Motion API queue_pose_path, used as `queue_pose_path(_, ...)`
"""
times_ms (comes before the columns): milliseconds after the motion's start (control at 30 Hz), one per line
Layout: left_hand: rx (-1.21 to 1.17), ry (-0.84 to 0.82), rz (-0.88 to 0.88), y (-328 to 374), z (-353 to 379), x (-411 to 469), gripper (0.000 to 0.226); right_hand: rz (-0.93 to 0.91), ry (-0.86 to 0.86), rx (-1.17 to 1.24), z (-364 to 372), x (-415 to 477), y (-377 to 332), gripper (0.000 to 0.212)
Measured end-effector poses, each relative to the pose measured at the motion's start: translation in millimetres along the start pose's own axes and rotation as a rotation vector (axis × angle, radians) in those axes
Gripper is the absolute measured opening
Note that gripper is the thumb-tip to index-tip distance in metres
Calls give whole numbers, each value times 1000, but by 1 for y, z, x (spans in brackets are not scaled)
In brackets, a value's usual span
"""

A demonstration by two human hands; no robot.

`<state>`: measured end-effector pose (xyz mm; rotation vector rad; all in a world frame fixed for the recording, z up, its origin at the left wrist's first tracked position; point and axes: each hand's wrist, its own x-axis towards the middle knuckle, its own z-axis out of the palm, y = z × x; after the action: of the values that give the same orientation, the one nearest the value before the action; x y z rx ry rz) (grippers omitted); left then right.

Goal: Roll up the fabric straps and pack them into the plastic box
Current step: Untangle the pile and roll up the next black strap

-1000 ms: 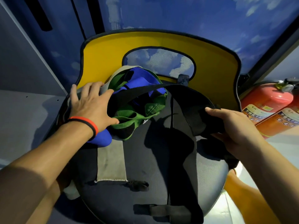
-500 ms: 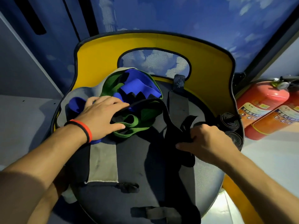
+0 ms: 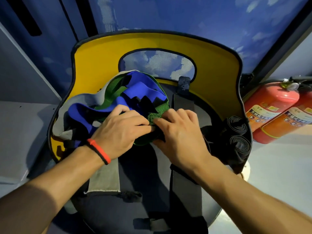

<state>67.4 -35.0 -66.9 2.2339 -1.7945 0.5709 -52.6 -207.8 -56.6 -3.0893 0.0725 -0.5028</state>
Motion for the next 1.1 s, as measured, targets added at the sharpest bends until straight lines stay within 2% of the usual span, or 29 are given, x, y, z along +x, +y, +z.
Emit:
queue_pose_path(67,-8,13,-48,0,-3,0,46,14,51,1,5,6,-2,8)
queue_pose_path(167,48,-103,-357,-8,-2,-5,85,80,122,-13,1,11,10,11)
queue_pose_path(233,66,-162,-560,-23,-1,-11,96,118,213,62,-11,11,25,11)
queue_pose_path(300,110,-194,-676,-41,-2,-20,90,121,292,144,-24,6,41,17)
queue_pose_path(367,175,-220,-729,-55,-5,-27,75,108,319,180,-30,-2,52,18)
queue_pose_path(500,232,-254,-801,-61,-5,-30,50,138,209,246,-24,-21,60,30)
queue_pose_path(600,233,-249,-824,-60,-5,-26,47,203,162,323,-22,-30,63,34)
queue_pose_path(700,193,-206,-755,-47,-9,-17,57,355,167,509,-25,-31,64,31)
queue_pose_path(767,40,-85,-664,-29,-14,-4,53,501,169,664,-28,-27,65,25)
queue_pose_path(800,-126,-14,-635,-17,-18,4,46,559,170,752,-30,-24,66,21)
queue_pose_path(867,-642,22,-662,11,-22,20,38,639,149,954,-32,-21,65,15)
queue_pose_path(933,-1130,-89,-780,37,-25,32,50,680,128,1088,-32,-19,63,14)
queue_pose_path(1000,-1313,-158,-880,51,-18,36,54,706,133,1112,-31,-19,61,15)
queue_pose_path(1100,-1387,-152,-963,58,-15,40,39,751,166,1078,-28,-20,66,14)
